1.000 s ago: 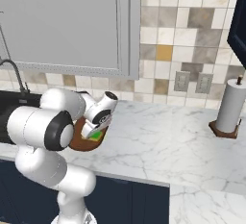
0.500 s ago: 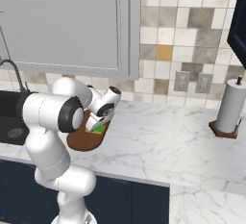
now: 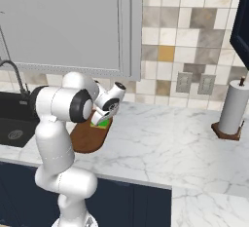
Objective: Pick up the sponge from the counter and clean the cutting board by briefly scrubbing or pressing down on the cutting board. Once finished, release the sponge.
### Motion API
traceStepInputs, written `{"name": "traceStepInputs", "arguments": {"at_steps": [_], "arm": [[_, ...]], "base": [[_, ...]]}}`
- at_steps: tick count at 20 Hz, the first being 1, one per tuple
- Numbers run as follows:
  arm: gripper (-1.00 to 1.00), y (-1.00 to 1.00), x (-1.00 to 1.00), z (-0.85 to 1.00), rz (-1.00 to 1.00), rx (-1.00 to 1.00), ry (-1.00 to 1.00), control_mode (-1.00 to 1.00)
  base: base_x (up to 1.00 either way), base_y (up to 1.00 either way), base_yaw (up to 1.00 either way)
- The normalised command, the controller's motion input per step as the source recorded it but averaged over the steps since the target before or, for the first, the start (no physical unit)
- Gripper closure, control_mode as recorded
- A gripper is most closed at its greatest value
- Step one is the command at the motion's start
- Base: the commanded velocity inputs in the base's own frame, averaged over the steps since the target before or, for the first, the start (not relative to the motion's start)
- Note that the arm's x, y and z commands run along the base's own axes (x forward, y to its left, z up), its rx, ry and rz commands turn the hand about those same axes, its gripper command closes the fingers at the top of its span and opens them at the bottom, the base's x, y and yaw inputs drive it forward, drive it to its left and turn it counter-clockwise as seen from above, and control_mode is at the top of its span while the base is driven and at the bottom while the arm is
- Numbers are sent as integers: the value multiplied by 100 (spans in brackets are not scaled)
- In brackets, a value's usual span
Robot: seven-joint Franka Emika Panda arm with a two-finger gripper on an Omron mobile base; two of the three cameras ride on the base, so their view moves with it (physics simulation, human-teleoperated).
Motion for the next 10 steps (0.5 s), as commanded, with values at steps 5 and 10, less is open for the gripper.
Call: {"name": "traceStepInputs", "arguments": {"at_steps": [5, 10], "arm": [[100, 0, 51, 0, 0, 0, 0, -100], [100, 1, 44, -2, -1, 0, 0, -100]], "base": [[0, 0, 0], [0, 0, 0]]}}
